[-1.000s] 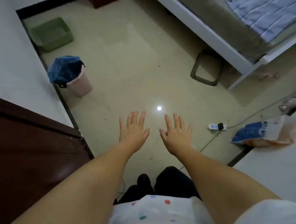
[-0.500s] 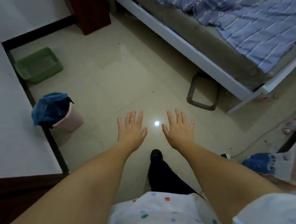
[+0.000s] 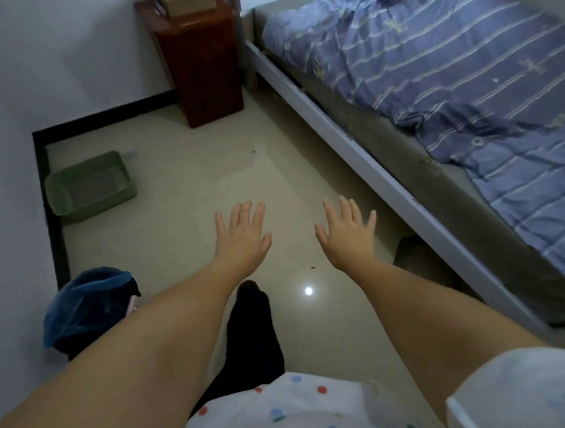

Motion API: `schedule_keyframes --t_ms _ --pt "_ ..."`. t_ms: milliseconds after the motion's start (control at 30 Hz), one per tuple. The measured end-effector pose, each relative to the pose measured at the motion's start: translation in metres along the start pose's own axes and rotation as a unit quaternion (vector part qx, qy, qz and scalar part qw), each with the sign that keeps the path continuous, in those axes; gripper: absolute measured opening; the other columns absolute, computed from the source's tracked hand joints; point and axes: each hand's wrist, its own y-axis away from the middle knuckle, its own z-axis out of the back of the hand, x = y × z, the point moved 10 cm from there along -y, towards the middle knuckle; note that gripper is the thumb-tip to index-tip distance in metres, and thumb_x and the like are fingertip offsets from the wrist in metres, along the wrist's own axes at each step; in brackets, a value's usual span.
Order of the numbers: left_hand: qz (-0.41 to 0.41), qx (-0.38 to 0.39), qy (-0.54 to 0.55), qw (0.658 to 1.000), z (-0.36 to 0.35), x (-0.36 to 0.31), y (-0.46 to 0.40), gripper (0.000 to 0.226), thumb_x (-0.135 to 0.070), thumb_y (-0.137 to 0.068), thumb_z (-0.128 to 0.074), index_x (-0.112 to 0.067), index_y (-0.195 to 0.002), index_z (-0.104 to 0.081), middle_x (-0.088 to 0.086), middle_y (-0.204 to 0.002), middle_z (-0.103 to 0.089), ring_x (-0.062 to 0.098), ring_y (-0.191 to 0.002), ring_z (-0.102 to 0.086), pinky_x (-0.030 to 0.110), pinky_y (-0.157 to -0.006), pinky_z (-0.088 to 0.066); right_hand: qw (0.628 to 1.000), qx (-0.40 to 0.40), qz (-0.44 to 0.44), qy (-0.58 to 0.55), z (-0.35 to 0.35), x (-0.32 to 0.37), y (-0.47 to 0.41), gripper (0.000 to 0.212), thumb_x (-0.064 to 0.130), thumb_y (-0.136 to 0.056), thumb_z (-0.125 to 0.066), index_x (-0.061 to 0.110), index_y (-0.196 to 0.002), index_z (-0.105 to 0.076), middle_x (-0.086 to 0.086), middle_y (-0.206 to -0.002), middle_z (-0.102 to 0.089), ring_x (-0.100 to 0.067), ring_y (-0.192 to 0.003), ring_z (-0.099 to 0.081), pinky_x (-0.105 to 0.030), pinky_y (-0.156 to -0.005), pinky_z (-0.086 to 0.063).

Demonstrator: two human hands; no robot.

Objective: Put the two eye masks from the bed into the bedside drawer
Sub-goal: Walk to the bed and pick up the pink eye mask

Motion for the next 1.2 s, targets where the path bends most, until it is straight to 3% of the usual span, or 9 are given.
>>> schedule_keyframes --t_ms 233,567,767,1067,1200 --pt "-0.032 -0.018 -0.003 0.999 0.056 0.053 -0.220 0.063 -0.042 -0.092 -0.037 -0.021 -0.146 -0.012 0.011 -0.153 -0.022 0.027 -0.141 -0.018 0.058 -0.114 -0.007 0.999 -0.029 -0.023 -0.013 0.062 0.034 -0.208 0.058 0.049 -0.094 -0.023 0.028 -0.146 -0.007 -0.008 -0.158 -0.010 -0.025 -0.145 -0.002 -0.060 -0.111 0.002" --pt "-0.090 -0.016 -0.035 0.995 0.069 0.059 -0.503 0.062 -0.040 -0.092 -0.037 -0.020 -0.146 -0.015 0.012 -0.152 -0.027 0.025 -0.142 -0.018 0.058 -0.114 -0.009 0.995 -0.039 -0.088 -0.023 0.096 0.002 -0.469 0.057 0.048 -0.094 -0.022 0.027 -0.145 -0.009 -0.007 -0.157 -0.012 -0.025 -0.144 -0.004 -0.061 -0.111 -0.002" --pt "-0.059 -0.046 0.003 0.997 0.098 0.056 -0.693 0.060 -0.041 -0.092 -0.040 -0.022 -0.145 -0.019 0.010 -0.151 -0.029 0.024 -0.141 -0.019 0.058 -0.114 -0.009 0.994 -0.056 -0.087 -0.026 0.148 -0.026 -0.659 0.057 0.047 -0.094 -0.022 0.027 -0.146 -0.009 -0.008 -0.157 -0.011 -0.026 -0.144 -0.003 -0.061 -0.112 0.000" --pt "-0.034 0.005 -0.004 0.999 0.099 0.089 -0.919 0.060 -0.042 -0.093 -0.036 -0.022 -0.146 -0.015 0.009 -0.152 -0.025 0.023 -0.143 -0.016 0.057 -0.115 -0.008 0.997 -0.015 -0.065 -0.034 0.161 -0.020 -0.883 0.057 0.048 -0.094 -0.021 0.028 -0.146 -0.008 -0.008 -0.157 -0.014 -0.024 -0.144 -0.006 -0.060 -0.113 -0.003" --pt "-0.107 0.016 -0.024 0.994 0.099 0.072 -1.037 0.060 -0.043 -0.094 -0.034 -0.023 -0.146 -0.013 0.010 -0.154 -0.022 0.024 -0.143 -0.014 0.057 -0.115 -0.007 0.991 -0.014 -0.125 -0.051 0.167 -0.052 -0.984 0.057 0.047 -0.094 -0.022 0.028 -0.146 -0.007 -0.008 -0.157 -0.011 -0.024 -0.144 -0.006 -0.059 -0.114 -0.002"
